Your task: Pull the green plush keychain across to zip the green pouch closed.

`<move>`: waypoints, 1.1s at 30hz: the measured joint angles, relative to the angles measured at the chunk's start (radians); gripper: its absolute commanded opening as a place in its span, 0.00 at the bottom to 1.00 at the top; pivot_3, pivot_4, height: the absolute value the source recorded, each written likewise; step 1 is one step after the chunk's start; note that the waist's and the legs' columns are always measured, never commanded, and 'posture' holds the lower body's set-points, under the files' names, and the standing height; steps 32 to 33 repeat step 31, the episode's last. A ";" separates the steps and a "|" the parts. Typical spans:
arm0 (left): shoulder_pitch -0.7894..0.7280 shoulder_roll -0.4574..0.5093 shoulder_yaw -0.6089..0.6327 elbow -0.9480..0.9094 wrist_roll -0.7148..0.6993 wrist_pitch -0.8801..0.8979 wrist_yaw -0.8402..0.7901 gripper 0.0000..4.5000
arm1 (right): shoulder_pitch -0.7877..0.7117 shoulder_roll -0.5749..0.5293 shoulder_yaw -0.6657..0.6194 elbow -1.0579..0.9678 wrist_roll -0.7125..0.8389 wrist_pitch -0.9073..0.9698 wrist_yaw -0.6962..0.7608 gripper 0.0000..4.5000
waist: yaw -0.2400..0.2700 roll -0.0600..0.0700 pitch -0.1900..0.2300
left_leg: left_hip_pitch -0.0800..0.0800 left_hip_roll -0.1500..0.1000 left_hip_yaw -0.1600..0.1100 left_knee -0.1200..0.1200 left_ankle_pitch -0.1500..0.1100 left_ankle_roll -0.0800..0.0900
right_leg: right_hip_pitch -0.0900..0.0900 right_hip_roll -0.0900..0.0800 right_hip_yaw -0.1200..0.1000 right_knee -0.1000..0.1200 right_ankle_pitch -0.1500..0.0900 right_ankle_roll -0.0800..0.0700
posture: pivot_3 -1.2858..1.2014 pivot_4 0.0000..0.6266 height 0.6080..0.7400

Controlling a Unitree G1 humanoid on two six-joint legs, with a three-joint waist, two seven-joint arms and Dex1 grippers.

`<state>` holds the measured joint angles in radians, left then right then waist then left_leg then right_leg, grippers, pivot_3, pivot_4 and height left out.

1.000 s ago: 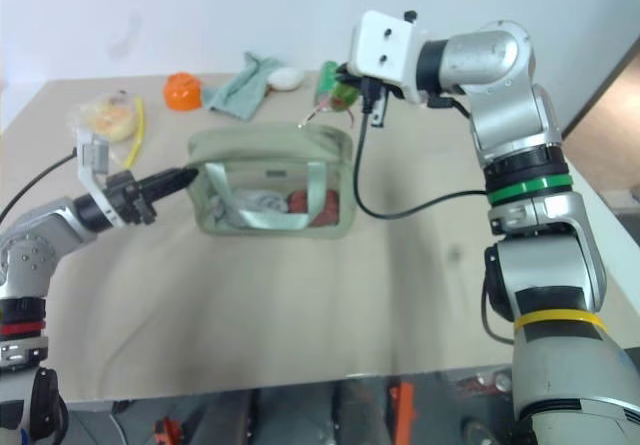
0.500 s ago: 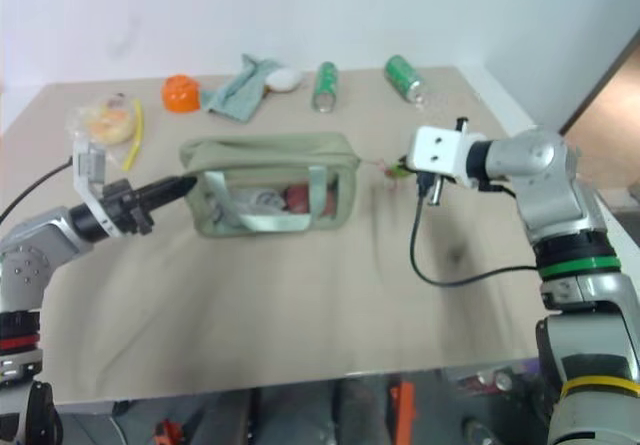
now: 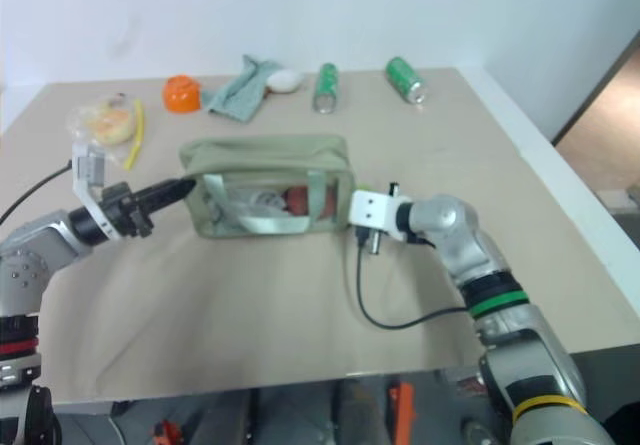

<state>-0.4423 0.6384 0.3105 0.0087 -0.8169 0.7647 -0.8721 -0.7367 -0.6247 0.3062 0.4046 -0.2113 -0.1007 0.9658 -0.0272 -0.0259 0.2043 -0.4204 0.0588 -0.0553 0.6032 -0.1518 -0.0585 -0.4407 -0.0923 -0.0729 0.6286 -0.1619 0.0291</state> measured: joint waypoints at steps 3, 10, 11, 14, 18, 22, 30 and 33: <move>0.006 0.000 0.001 -0.002 0.000 -0.002 0.007 0.00 | 0.001 -0.008 -0.012 0.003 0.014 0.018 0.007 0.01 | -0.002 0.000 0.000 | 0.001 0.000 0.000 0.000 0.000 0.000 | 0.000 0.000 0.000 0.000 0.000 0.000 | 0.52 0.24 1.00; 0.013 0.000 0.001 0.020 0.002 0.028 0.040 0.47 | -0.034 -0.019 -0.193 0.032 0.196 0.206 0.017 0.45 | 0.002 -0.001 0.000 | -0.001 0.000 0.000 0.000 0.000 0.000 | -0.001 0.000 0.001 0.000 0.001 0.000 | 0.52 0.24 1.00; 0.013 0.000 0.006 0.022 -0.001 0.031 0.042 0.54 | -0.044 -0.026 -0.232 0.031 0.236 0.249 0.024 0.52 | 0.003 -0.001 0.000 | -0.001 0.000 0.000 0.000 0.000 0.000 | -0.001 0.000 0.001 0.000 0.000 0.000 | 0.52 0.24 1.00; 0.012 0.003 0.011 0.022 -0.007 0.032 0.045 0.75 | -0.057 -0.041 -0.300 0.000 0.318 0.343 0.046 0.59 | 0.004 -0.001 0.000 | -0.002 0.000 0.000 0.000 0.000 0.000 | -0.001 0.000 0.001 0.000 0.000 0.000 | 0.52 0.24 1.00; 0.052 0.025 0.023 -0.027 -0.024 0.044 0.033 0.75 | -0.041 -0.059 -0.401 -0.110 0.502 0.527 0.109 0.59 | 0.003 0.000 0.000 | -0.002 0.000 0.000 -0.001 0.000 0.000 | -0.002 0.000 0.001 0.000 0.000 0.000 | 0.52 0.24 1.00; 0.182 0.078 0.103 -0.109 -0.062 0.051 0.007 0.75 | 0.087 -0.122 -0.473 -0.259 0.625 0.644 0.163 0.59 | 0.006 -0.001 0.001 | -0.002 0.000 0.000 -0.001 -0.002 0.000 | -0.002 0.000 0.000 -0.001 -0.002 -0.001 | 0.52 0.24 1.00; 0.337 0.041 0.250 -0.132 -0.081 0.032 0.072 0.75 | 0.286 -0.116 -0.582 -0.479 0.766 0.787 0.061 0.59 | 0.007 -0.001 0.001 | -0.002 0.001 0.000 0.003 -0.004 -0.002 | -0.001 0.000 -0.001 -0.001 -0.002 -0.001 | 0.52 0.24 1.00; 0.336 0.034 0.253 -0.125 -0.088 0.028 0.085 0.75 | 0.300 -0.105 -0.583 -0.499 0.772 0.795 0.038 0.59 | 0.007 -0.001 0.001 | -0.002 0.001 0.000 0.004 -0.005 -0.003 | -0.001 0.000 -0.001 -0.001 -0.002 -0.001 | 0.52 0.24 1.00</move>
